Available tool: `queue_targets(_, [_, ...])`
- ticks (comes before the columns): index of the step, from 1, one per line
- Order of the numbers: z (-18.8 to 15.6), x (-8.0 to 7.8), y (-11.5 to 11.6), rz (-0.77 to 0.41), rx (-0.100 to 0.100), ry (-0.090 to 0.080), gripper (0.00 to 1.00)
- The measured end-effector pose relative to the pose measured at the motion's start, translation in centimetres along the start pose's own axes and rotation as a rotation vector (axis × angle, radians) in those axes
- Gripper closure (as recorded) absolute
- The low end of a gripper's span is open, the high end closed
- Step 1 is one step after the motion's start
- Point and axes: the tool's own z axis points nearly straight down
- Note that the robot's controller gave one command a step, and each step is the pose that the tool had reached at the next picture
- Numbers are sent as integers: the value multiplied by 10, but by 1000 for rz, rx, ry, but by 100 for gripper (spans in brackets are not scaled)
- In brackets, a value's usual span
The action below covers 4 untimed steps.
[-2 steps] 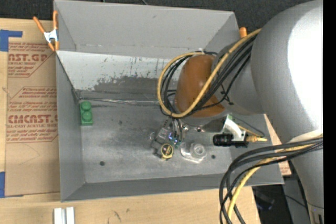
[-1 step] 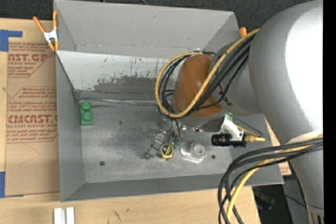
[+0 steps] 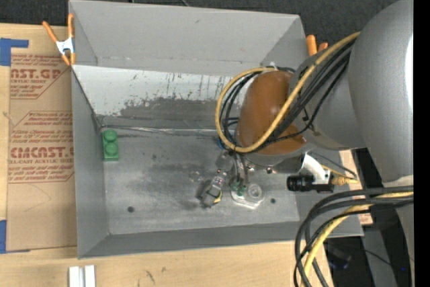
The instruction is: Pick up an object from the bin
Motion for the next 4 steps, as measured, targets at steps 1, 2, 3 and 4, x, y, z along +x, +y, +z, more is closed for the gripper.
queue_targets(1, [37, -2, 1, 69, 0, 3, 0])
queue_targets(2, [35, -2, 2, 68, -2, 2, 100])
queue_targets(3, [-100, 1, 12, -6, -7, -6, 100])
queue_targets(4, [-58, 22, 6, 2, 2, 4, 100])
